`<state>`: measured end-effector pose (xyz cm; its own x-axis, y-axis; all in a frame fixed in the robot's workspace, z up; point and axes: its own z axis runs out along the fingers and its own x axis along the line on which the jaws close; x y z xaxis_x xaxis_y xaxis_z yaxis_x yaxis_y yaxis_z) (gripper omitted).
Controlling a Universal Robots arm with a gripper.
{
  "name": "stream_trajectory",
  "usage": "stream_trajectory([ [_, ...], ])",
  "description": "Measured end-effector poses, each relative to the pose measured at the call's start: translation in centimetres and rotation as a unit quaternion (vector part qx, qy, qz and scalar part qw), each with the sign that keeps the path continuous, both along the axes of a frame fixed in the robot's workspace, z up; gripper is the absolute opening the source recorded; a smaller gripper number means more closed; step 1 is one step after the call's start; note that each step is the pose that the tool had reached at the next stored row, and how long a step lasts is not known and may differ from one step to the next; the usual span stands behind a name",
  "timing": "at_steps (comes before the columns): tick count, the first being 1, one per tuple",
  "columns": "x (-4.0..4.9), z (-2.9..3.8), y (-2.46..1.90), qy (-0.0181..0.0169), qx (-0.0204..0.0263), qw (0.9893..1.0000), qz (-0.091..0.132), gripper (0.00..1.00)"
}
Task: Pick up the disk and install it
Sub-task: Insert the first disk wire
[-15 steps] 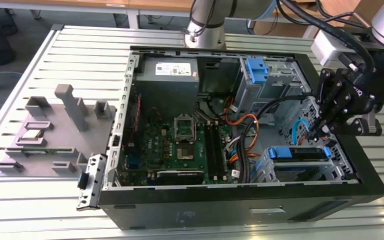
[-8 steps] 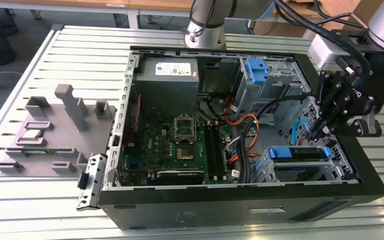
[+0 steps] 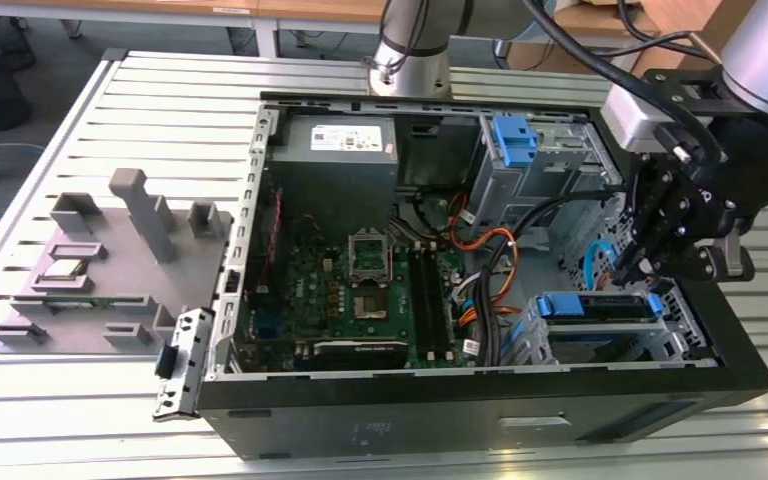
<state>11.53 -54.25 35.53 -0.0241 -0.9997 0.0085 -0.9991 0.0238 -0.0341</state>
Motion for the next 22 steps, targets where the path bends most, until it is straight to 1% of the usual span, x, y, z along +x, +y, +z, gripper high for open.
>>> stream_trajectory([
  [4, -0.39, -0.14, -0.23, -0.0061, 0.0016, 1.0000, 0.001, 0.16],
  [7, -0.59, -0.19, -0.35, -0.0112, 0.0048, 0.9999, 0.002, 0.16],
  [12, -0.75, -0.24, -0.45, -0.0176, 0.0097, 0.9998, 0.008, 0.16],
  [17, -0.82, -0.37, -0.64, -0.0244, 0.0112, 0.9995, 0.016, 0.16],
  [20, -0.86, -0.41, -0.72, -0.0254, 0.0130, 0.9993, 0.024, 0.16],
  [22, -0.87, -0.42, -0.72, -0.0256, 0.0170, 0.9991, 0.029, 0.16],
])
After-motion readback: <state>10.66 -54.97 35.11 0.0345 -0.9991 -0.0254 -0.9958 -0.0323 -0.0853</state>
